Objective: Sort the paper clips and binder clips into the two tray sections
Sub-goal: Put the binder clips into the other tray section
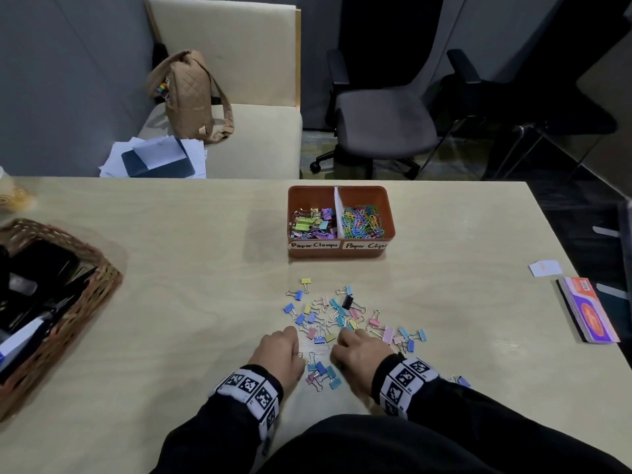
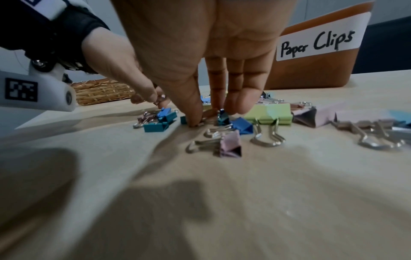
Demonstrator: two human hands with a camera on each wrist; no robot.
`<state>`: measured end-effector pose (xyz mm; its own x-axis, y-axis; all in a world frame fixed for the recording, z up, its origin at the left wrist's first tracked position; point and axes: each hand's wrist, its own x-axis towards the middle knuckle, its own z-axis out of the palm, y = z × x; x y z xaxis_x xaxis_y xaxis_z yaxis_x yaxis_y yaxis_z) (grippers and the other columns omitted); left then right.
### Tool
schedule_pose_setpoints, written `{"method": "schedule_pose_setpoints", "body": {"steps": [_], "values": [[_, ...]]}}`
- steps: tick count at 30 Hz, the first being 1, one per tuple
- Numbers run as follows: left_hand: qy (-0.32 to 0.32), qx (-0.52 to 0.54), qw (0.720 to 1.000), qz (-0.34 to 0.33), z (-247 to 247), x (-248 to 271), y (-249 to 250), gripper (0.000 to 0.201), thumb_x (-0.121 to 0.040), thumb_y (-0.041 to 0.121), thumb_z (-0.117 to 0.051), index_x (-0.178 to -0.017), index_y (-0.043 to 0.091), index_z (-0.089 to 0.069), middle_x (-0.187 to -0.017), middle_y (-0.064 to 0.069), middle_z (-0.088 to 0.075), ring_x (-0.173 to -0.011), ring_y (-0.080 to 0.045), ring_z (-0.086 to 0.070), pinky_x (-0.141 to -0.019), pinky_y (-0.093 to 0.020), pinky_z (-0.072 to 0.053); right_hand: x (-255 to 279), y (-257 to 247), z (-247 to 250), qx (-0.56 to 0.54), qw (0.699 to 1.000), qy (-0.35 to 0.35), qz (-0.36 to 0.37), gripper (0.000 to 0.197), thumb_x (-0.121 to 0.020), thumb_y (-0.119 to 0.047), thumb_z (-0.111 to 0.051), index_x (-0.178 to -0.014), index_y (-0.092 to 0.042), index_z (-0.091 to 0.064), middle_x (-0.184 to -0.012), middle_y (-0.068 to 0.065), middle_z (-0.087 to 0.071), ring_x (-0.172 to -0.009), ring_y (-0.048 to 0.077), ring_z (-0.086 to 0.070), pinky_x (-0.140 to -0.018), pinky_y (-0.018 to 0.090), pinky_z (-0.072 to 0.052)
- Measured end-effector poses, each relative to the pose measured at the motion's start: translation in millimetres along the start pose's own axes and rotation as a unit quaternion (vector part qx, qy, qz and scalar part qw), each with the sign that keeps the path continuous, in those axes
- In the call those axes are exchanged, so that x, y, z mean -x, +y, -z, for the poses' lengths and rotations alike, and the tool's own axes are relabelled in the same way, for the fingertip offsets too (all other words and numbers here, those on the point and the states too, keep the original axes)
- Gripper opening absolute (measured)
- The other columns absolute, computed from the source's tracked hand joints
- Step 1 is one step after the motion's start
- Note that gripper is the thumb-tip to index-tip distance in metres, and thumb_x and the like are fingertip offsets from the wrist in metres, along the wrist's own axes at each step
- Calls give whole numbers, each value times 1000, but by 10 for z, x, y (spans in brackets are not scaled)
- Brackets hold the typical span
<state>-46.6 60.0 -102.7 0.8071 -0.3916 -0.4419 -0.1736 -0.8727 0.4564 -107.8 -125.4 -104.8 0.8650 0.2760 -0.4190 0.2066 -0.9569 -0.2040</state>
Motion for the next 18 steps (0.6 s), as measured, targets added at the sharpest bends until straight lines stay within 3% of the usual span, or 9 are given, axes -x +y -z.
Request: {"method": "schedule_pose_setpoints", "body": {"steps": [4, 8, 11, 14, 18], "values": [[16, 65, 998, 15, 5, -2, -53, 11, -88, 12, -45, -84, 23, -48, -80, -3, -62, -82, -21, -56, -71, -31, -47, -13, -21, 23, -18, 1000, -2, -20, 48, -81, -9, -67, -118, -24, -40, -111, 2, -50, -97, 23, -50, -80, 37, -53], [20, 82, 996, 27, 14, 8, -88, 21, -94, 9, -38, -91, 19, -56, -93, -3, -63, -90, -20, -57, -78, -28, -44, -58, -9, -50, -89, 993, 10, -78, 79, -62, 4, -76, -122, -27, -34, -112, -2, -41, -93, 18, -49, -80, 35, -55], [15, 118, 991, 59, 8, 38, -94, 26, -97, 8, -33, -87, 19, -54, -90, -3, -60, -77, -16, -56, -71, -26, -44, -113, -7, -67, -97, 991, -1, -88, 74, -60, -1, -82, -114, -28, -40, -110, -3, -40, -92, 16, -49, -81, 34, -56], [3, 186, 979, 84, 26, 70, -74, 25, -97, 11, -33, -86, 14, -55, -66, -1, -58, -52, -18, -58, -60, -31, -52, -147, -13, -83, -88, 993, -5, -78, 62, -63, -5, -82, -108, -27, -46, -108, -2, -40, -94, 17, -47, -83, 34, -55], [-5, 258, 957, 132, 65, 125, -39, 9, -91, 14, -57, -83, 11, -60, -65, -3, -64, -46, -15, -59, -61, -33, -56, -147, -23, -82, -86, 993, -1, -82, 55, -68, -3, -76, -108, -27, -48, -107, -3, -41, -95, 18, -49, -83, 34, -54]]}}
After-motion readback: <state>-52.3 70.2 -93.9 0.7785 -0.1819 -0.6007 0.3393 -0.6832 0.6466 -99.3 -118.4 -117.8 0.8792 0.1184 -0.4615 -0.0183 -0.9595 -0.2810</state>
